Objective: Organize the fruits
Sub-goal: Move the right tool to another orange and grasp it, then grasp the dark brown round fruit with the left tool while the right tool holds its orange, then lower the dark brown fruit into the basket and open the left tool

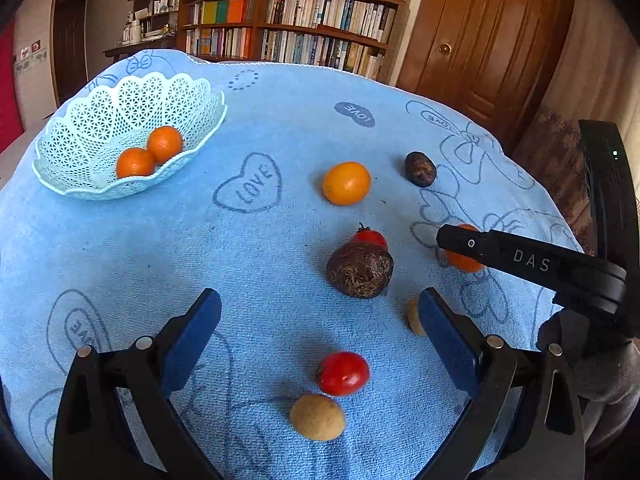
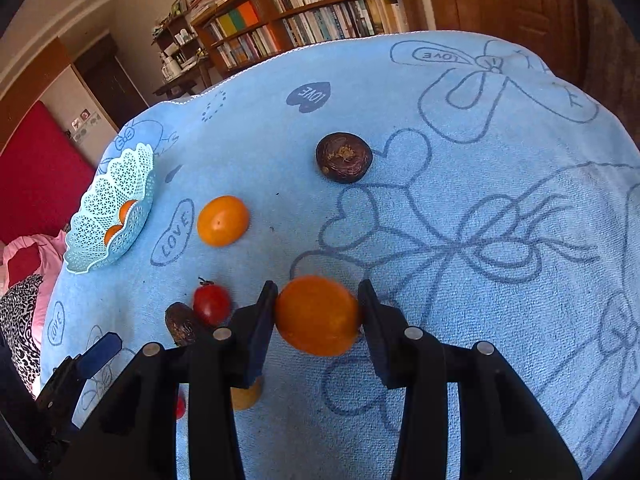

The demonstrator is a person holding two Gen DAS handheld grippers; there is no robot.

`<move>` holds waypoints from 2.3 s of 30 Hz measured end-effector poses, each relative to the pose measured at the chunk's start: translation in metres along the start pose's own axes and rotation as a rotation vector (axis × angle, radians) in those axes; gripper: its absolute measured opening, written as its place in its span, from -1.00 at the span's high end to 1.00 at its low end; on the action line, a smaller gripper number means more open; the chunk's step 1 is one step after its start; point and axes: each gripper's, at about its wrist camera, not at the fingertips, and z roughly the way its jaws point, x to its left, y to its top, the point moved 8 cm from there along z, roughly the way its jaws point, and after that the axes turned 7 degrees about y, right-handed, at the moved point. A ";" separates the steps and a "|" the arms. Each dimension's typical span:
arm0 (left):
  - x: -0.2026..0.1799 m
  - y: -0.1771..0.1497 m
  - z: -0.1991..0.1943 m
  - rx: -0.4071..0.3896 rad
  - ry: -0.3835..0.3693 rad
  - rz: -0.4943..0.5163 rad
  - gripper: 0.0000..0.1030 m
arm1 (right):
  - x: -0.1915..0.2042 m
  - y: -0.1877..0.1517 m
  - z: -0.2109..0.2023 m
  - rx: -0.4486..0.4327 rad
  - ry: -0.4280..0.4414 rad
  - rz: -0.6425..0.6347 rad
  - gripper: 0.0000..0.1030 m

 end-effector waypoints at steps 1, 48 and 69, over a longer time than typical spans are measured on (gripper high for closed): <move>-0.002 0.000 0.004 0.010 -0.004 0.004 -0.91 | 0.000 0.000 0.000 -0.002 0.002 0.000 0.18; 0.072 0.077 -0.045 -0.070 0.033 -0.022 0.17 | 0.005 -0.006 0.001 -0.026 0.009 -0.028 0.18; 0.185 0.108 0.000 0.056 0.170 -0.072 -0.33 | 0.006 -0.008 0.004 -0.020 0.005 -0.036 0.18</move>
